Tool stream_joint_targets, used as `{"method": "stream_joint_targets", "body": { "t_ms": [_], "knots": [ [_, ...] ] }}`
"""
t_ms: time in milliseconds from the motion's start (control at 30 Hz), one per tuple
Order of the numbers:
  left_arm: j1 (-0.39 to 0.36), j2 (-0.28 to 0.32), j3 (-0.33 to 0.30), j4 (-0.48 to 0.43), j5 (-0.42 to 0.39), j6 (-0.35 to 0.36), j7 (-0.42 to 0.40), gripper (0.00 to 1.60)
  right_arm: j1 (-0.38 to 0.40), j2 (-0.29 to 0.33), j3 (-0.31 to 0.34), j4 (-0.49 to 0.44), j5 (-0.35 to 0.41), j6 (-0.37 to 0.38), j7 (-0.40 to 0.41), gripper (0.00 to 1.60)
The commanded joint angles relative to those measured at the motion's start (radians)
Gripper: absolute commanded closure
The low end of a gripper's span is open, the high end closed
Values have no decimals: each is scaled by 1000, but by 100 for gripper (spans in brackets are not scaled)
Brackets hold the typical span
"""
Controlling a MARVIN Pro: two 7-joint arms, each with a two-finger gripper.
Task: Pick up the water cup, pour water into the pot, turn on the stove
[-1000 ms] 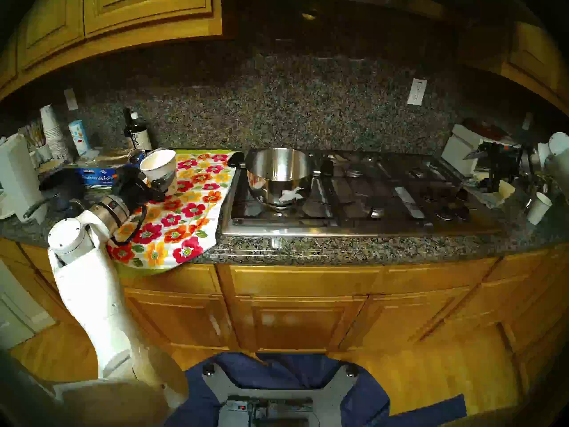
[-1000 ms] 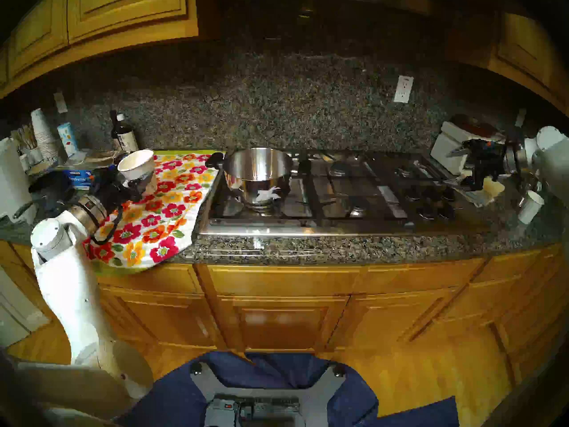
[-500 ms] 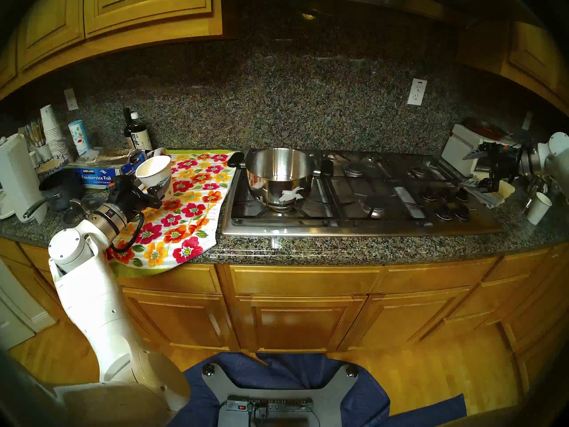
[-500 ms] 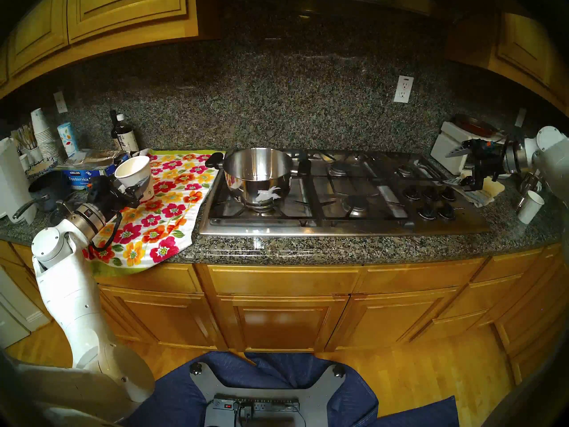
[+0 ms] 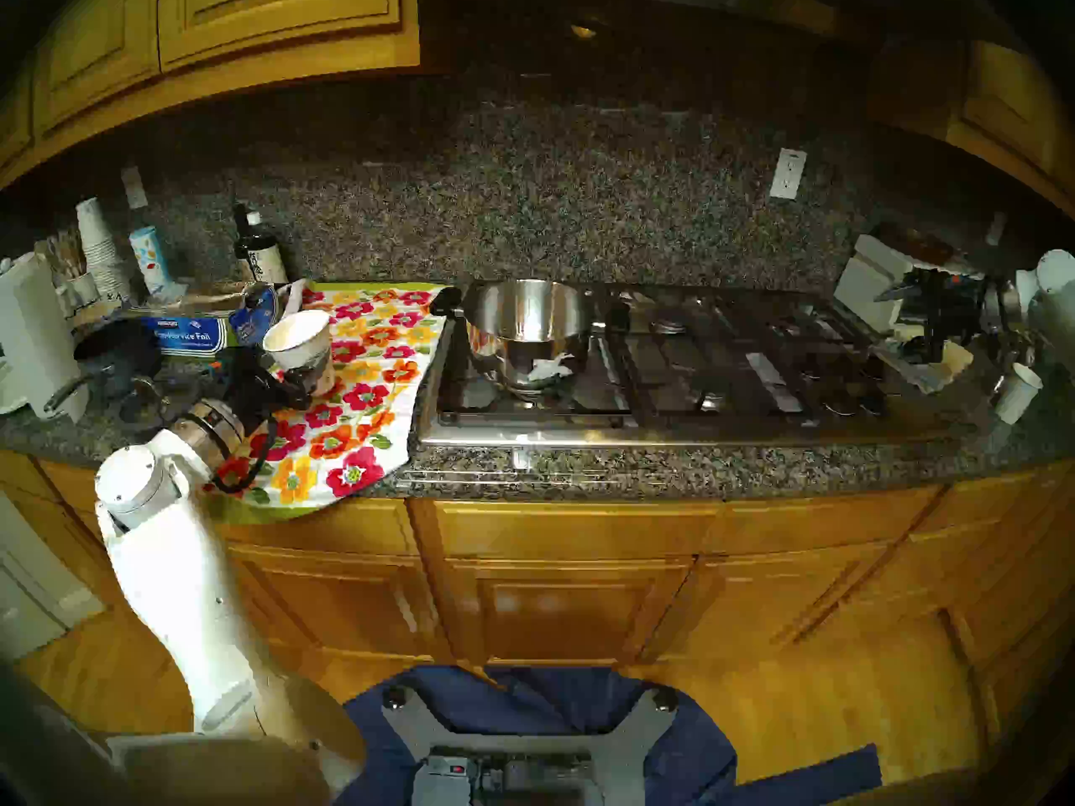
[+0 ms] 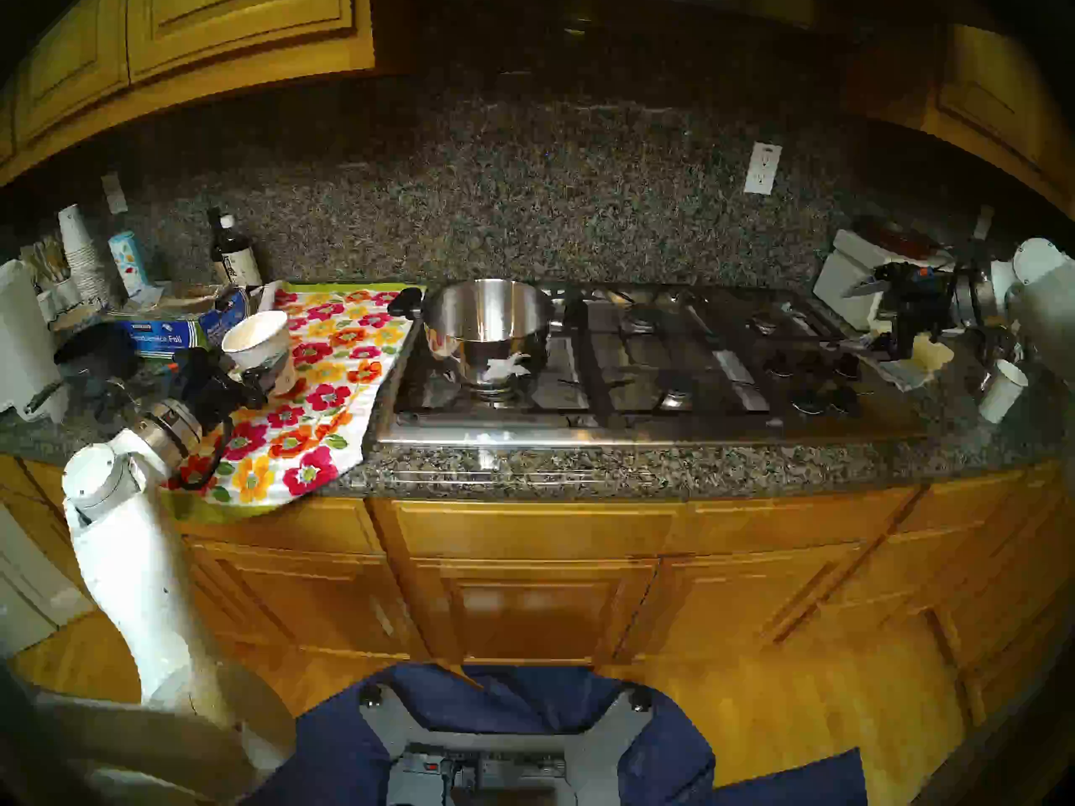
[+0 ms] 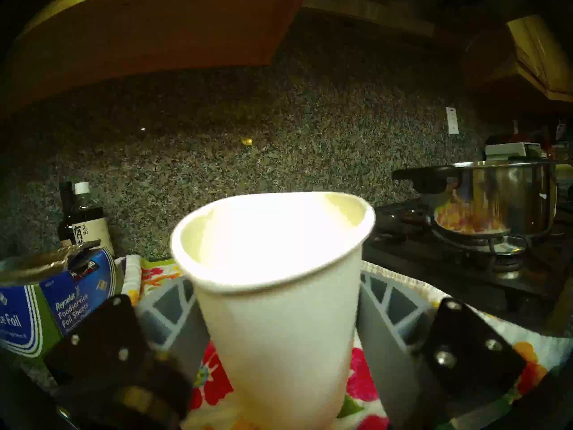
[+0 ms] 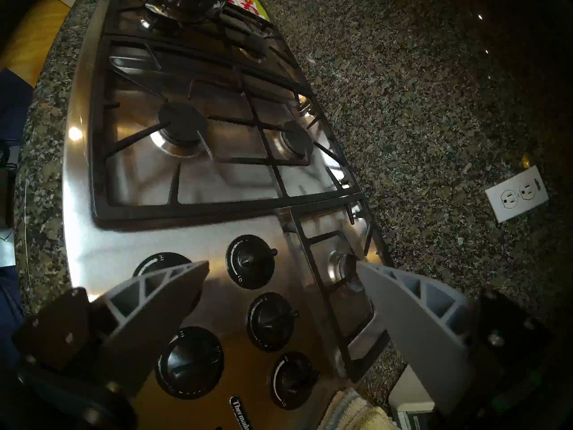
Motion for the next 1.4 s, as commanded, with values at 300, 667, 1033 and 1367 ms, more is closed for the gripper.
{"method": "stream_joint_targets", "body": {
  "t_ms": [300,667,1033,1367],
  "knots": [
    [-15,11,-21,19,-13,-48,2,48,34,2,13,0,6,2,9,0],
    [-15,20,-21,41,-3,-67,0,45,34,2,13,0,6,2,9,0],
    [-6,19,-11,35,-2,-77,-5,0,35,2,13,0,6,2,9,0],
    [2,17,-10,16,3,-66,-1,0,34,2,13,0,6,2,9,0]
  ]
}}
